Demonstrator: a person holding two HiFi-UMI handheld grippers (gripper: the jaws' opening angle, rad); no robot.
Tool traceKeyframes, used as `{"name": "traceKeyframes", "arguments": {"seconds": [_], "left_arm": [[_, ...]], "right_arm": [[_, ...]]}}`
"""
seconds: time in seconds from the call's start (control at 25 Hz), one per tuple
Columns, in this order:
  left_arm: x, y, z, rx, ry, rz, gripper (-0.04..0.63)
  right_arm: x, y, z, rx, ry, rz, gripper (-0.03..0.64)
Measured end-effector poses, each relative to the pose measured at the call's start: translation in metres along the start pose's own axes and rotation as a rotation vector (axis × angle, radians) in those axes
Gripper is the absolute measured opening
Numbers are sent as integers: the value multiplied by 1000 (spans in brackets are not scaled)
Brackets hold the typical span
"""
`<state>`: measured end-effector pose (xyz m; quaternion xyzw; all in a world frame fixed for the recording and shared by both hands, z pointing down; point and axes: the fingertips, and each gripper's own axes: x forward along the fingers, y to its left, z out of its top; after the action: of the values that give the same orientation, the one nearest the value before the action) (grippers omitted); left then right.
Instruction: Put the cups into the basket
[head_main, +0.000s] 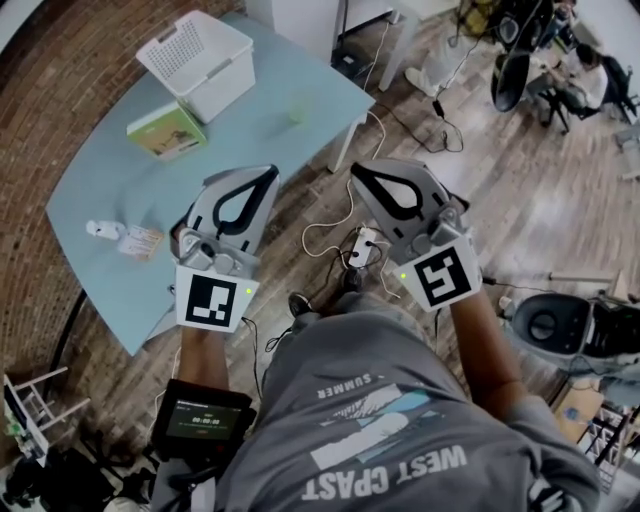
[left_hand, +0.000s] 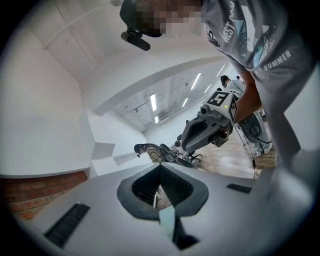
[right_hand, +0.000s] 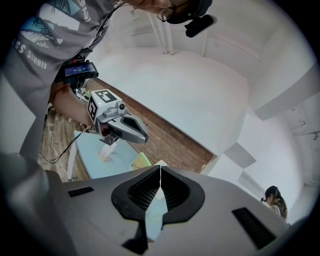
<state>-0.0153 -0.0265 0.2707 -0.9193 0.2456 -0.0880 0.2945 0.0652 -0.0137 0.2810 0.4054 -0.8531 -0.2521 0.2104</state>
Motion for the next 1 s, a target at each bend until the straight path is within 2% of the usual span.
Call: {"name": "traceKeyframes", "arguments": {"seconds": [0.52, 0.8, 1.0], "left_arm": [[88, -17, 12, 9, 79, 39, -2], [94, -9, 6, 14, 121, 47, -2], [87, 4, -11, 3, 118, 41, -2]], "right_arm": [[-24, -70, -62, 28, -79, 52, 14], [-10, -77, -71, 60, -100, 82, 14], [9, -70, -71, 66, -85, 77, 14]]}}
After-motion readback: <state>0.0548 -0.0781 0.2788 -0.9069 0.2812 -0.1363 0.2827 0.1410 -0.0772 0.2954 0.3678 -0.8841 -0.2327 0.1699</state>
